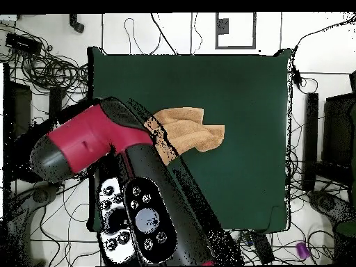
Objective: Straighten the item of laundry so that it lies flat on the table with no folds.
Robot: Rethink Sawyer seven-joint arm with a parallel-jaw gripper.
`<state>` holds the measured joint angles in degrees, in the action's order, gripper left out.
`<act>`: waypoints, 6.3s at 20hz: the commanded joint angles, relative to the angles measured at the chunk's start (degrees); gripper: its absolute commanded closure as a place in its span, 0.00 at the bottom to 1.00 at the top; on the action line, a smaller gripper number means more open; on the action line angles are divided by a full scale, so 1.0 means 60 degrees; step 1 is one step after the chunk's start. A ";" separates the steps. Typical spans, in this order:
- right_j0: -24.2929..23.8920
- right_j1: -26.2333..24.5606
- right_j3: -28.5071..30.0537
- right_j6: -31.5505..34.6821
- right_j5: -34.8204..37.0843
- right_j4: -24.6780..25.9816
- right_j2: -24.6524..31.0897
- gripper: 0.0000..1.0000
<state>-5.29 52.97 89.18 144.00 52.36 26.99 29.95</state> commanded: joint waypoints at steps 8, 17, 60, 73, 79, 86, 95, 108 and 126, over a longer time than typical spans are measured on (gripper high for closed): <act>0.1392 -0.1941 -0.2249 0.2243 0.0981 -0.0642 -0.1617 0.00; 0.2063 -0.2888 -0.3452 0.1307 0.1006 -0.0430 -0.1852 0.00; -0.0757 0.1309 0.3489 -0.2218 -0.1375 -0.1601 -0.0465 0.00; -0.1769 0.1042 0.3823 -0.2769 -0.1787 -0.1046 0.0101 0.00; -0.1994 0.0865 0.3894 -0.2531 -0.1934 -0.0753 0.0298 0.00; -0.2389 0.0799 0.3980 -0.2600 -0.1898 -0.0550 0.0611 0.00; -0.2691 0.0746 0.4088 -0.2571 -0.1988 -0.0323 0.0873 0.00; -0.2440 0.0068 0.3980 -0.1655 -0.2770 0.0267 0.0586 0.00; -0.2362 -0.1035 0.3330 -0.1260 -0.3099 0.0905 0.0529 0.00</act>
<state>-20.33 50.36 107.30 143.98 36.85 30.86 29.28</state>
